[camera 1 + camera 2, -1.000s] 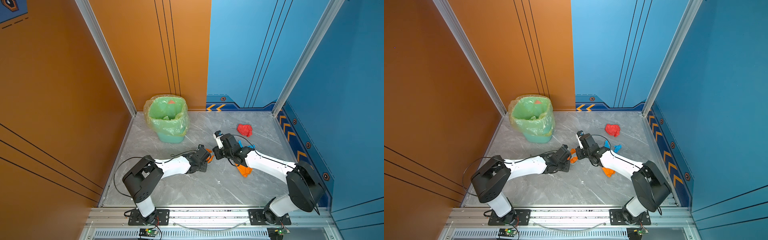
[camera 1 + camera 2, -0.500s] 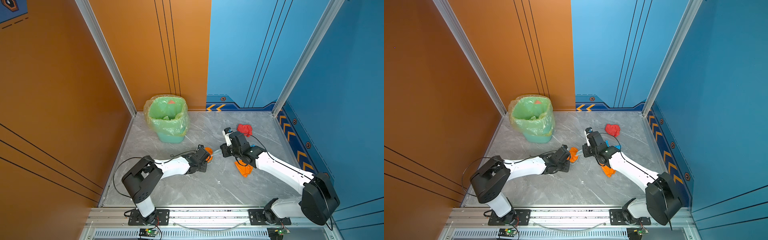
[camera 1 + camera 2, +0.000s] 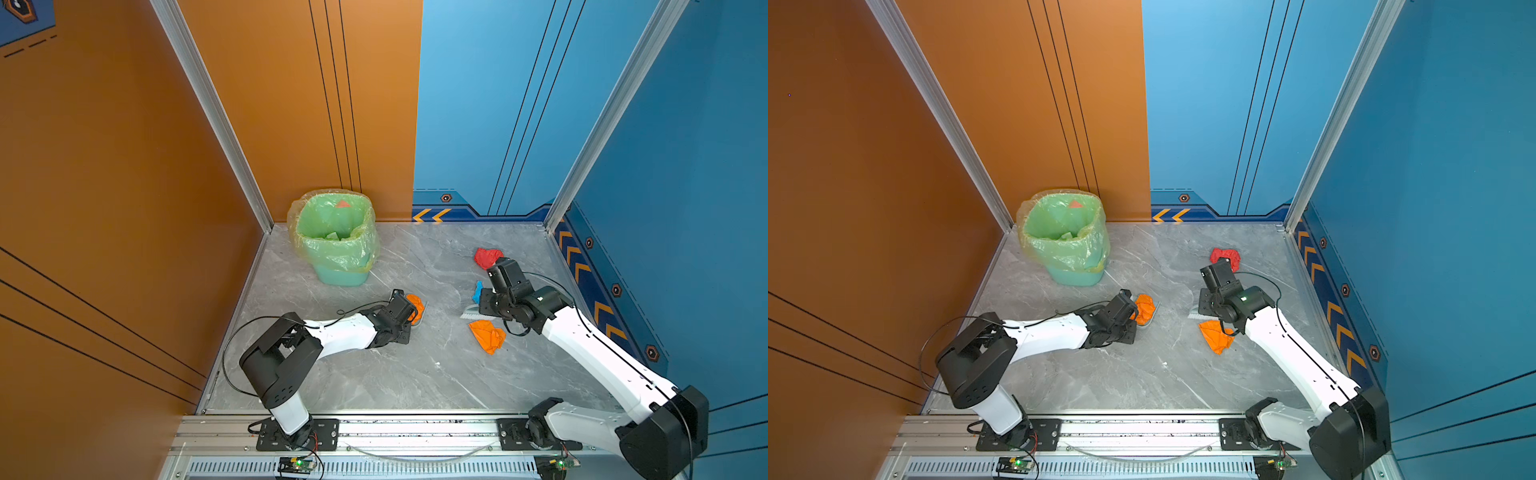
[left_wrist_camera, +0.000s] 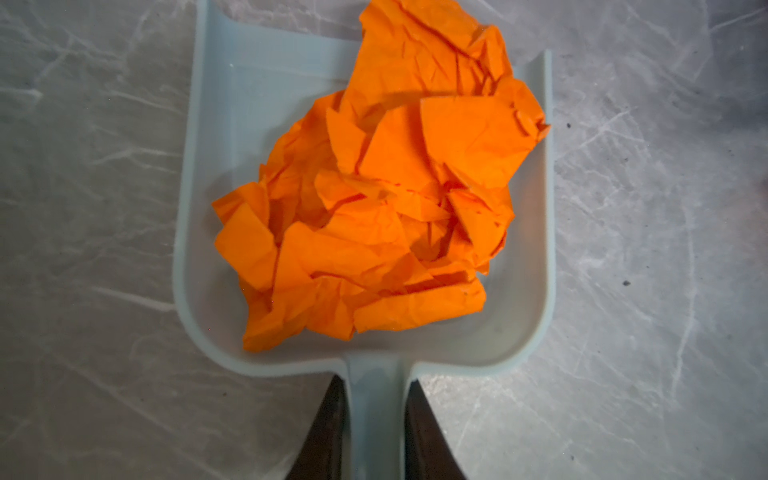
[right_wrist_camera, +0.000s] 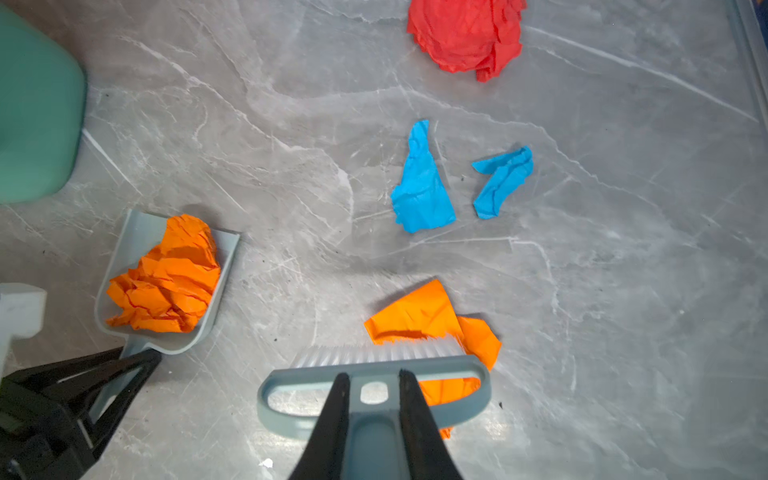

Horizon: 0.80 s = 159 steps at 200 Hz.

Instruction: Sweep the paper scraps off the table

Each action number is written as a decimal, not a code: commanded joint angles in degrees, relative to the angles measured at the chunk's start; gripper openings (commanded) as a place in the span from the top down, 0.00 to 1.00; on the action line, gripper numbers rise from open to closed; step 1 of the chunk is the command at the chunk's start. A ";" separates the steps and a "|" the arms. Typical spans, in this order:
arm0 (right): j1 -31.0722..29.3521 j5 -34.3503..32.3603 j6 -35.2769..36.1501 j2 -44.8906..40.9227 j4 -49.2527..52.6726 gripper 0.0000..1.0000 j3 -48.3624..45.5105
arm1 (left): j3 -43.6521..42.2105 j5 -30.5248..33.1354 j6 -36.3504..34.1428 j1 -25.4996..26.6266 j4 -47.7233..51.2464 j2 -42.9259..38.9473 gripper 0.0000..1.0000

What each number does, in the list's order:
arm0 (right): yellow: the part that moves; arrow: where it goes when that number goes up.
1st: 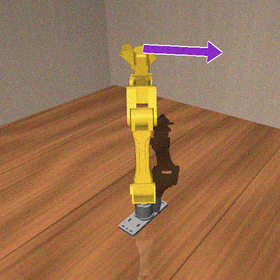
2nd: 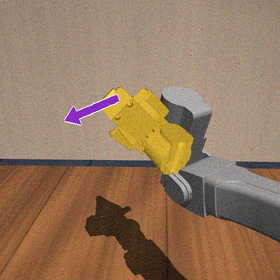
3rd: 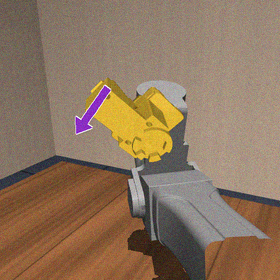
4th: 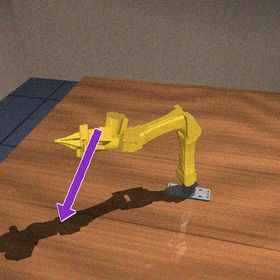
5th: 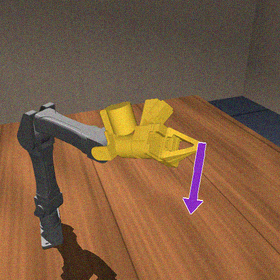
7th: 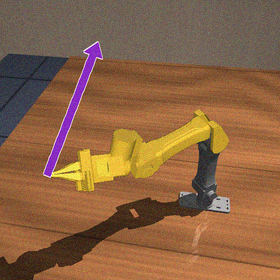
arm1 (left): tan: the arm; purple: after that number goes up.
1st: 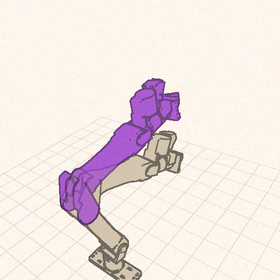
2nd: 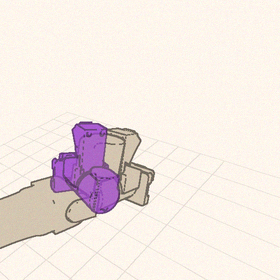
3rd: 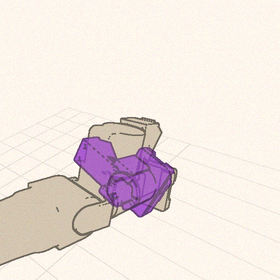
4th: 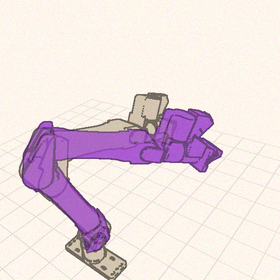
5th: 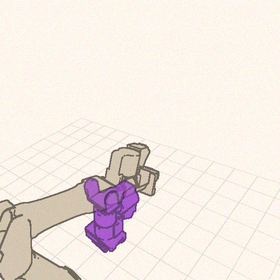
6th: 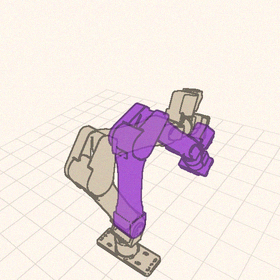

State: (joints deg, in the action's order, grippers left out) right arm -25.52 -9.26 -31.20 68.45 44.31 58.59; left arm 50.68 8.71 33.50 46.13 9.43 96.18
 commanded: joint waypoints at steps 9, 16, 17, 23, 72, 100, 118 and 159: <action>1.50 1.57 -0.73 1.47 4.79 1.00 -3.40 | -1.32 -1.06 -0.06 -0.60 3.57 -0.47 1.00; 1.49 2.66 0.19 2.15 4.19 1.00 -3.71 | -1.30 -1.08 -0.06 -0.60 3.60 -0.47 1.00; 1.50 2.75 0.27 2.27 4.06 1.00 -3.77 | -1.29 -1.07 -0.04 -0.60 3.59 -0.47 1.00; 1.44 3.73 1.32 2.93 3.38 1.00 -3.91 | -1.36 -1.16 -0.03 -0.60 3.65 -0.46 1.00; -0.53 5.51 6.27 9.48 -5.29 1.00 -4.68 | -1.88 -1.00 0.37 -0.60 3.97 -0.73 1.00; -1.48 8.29 8.35 14.88 -10.13 1.00 -1.62 | -2.48 -0.50 0.56 -0.65 4.35 -1.67 1.00; -2.82 9.04 9.29 18.82 -12.78 1.00 1.73 | -3.26 0.43 0.84 -0.60 4.74 -2.85 1.00; -4.34 13.22 9.80 28.24 -18.35 1.00 10.77 | -5.65 2.43 2.00 -0.76 5.74 -6.04 1.00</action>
State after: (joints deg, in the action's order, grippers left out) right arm -29.10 -0.10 -22.63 92.14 31.22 64.69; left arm 47.07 9.15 34.24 46.11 10.79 92.31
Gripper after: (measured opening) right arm 0.199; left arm 0.207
